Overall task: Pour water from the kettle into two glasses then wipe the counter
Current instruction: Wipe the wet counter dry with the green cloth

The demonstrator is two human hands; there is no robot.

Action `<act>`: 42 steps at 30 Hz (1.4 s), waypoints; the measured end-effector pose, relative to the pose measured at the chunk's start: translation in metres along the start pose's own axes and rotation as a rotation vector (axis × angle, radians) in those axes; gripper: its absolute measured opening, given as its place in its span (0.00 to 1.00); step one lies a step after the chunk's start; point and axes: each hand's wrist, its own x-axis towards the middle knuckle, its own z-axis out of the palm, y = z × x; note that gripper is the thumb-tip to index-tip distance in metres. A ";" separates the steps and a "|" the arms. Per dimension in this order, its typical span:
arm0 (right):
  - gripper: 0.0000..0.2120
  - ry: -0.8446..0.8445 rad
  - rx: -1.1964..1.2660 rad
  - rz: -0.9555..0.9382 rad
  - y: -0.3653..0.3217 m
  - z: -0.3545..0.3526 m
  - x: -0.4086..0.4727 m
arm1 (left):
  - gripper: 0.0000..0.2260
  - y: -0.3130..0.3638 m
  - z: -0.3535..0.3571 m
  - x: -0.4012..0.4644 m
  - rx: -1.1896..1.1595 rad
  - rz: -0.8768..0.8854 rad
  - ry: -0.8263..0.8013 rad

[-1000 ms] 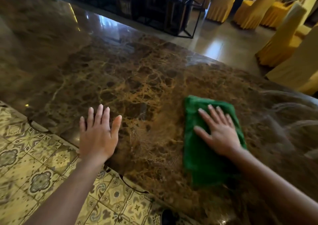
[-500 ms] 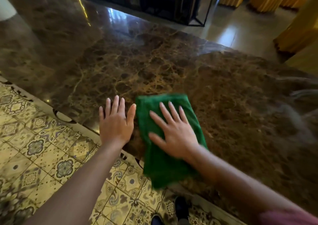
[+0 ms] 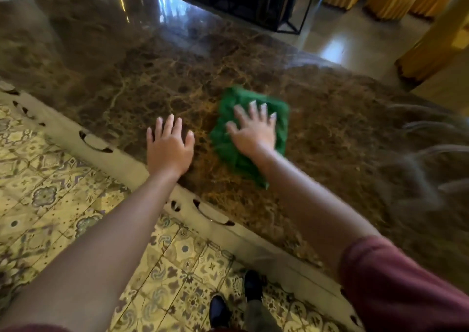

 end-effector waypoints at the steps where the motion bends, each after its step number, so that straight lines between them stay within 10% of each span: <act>1: 0.33 0.020 -0.029 -0.051 -0.005 0.005 -0.028 | 0.30 0.006 -0.002 -0.003 -0.014 0.008 0.020; 8: 0.34 0.019 -0.061 -0.105 0.072 0.029 -0.176 | 0.27 0.010 -0.005 -0.011 -0.014 -0.004 0.005; 18: 0.33 0.222 0.071 0.551 0.177 -0.011 -0.080 | 0.33 0.022 0.010 -0.032 0.012 -0.045 0.044; 28: 0.31 0.019 -0.040 -0.254 0.056 0.042 -0.200 | 0.29 0.038 0.005 -0.018 -0.305 -0.073 0.103; 33: 0.31 0.014 -0.009 -0.289 0.008 0.050 -0.155 | 0.39 0.017 -0.021 -0.023 -0.658 -0.226 -0.098; 42: 0.32 0.037 0.018 -0.301 0.014 0.042 -0.145 | 0.34 0.027 -0.002 -0.026 -0.238 -0.092 0.023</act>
